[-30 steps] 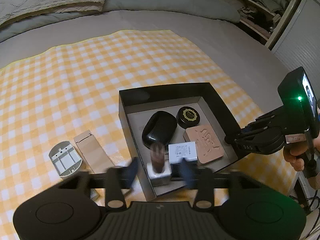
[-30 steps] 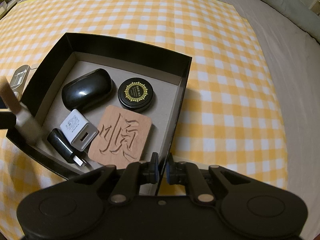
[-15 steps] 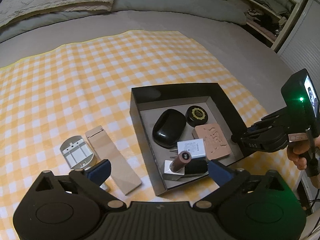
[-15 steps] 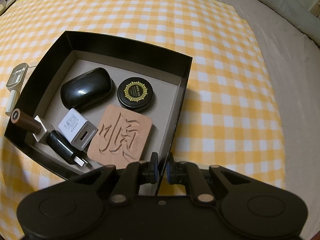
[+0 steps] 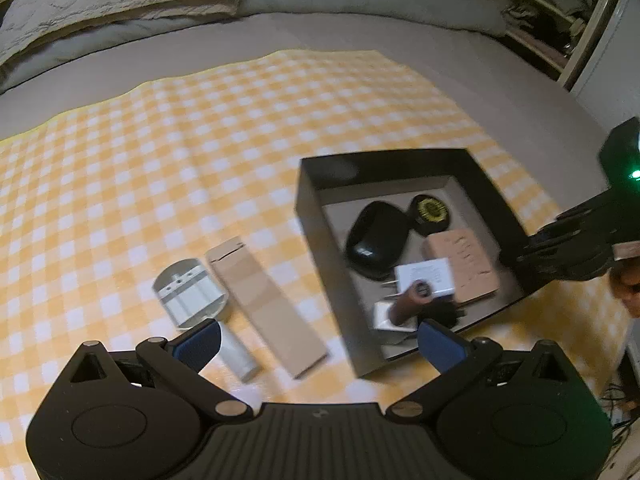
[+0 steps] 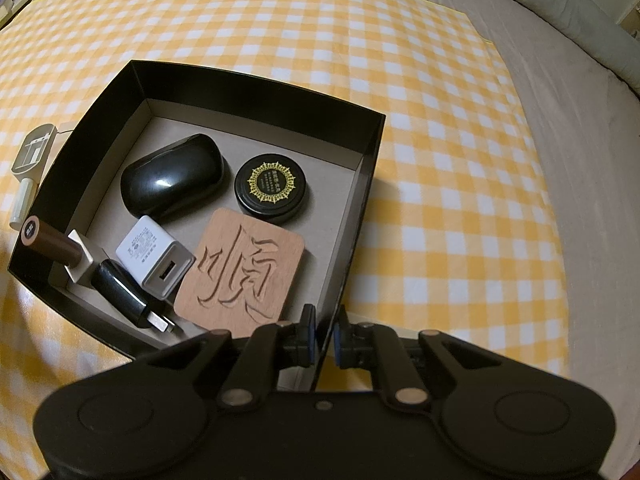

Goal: Organize rigid objects
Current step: 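Withdraw the left tool toward the white fan and wooden strip, then grasp the grey base of the white fan with the left tool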

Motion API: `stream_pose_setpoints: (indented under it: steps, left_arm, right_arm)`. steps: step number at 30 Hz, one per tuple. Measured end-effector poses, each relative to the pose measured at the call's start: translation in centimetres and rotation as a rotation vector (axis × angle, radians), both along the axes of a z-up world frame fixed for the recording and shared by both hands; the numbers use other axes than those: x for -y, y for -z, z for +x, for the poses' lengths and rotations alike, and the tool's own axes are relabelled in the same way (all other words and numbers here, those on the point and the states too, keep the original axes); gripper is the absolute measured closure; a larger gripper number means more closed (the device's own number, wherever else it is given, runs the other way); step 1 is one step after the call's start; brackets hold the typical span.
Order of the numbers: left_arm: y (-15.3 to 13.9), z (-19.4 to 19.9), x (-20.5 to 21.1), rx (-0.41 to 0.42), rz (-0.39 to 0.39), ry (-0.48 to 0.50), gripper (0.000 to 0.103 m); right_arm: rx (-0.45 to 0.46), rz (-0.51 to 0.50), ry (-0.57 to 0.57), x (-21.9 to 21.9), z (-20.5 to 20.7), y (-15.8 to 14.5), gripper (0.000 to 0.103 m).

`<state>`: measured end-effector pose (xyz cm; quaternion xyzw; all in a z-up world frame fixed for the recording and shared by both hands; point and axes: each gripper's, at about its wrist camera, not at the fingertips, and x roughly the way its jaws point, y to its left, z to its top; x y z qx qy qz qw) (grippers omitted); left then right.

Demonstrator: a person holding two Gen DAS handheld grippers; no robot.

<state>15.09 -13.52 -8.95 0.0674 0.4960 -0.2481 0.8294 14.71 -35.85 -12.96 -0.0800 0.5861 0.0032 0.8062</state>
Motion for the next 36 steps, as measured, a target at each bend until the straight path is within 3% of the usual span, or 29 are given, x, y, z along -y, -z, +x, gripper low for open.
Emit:
stream_pose_setpoints:
  steps: [10,20,28,36]
  left_arm:
    - [2.7,1.9,-2.9,0.029,0.130,0.026,0.000]
    - [5.4,2.1,-3.8,0.091,0.234,0.331,0.000]
    - [7.0,3.0,-4.1,0.139,0.234,0.459,0.000]
    - [7.5,5.3,-3.6,0.163,0.205,0.448,0.000]
  right_arm:
    - [0.000,-0.001,-0.004,0.1,0.0,0.0,0.094]
    - [0.001,0.008,-0.011,0.2,-0.1,-0.1,0.094]
    - [0.003,0.024,-0.014,0.2,-0.4,-0.3,0.094]
    - [0.003,0.034,-0.013,0.2,-0.3,-0.2,0.094]
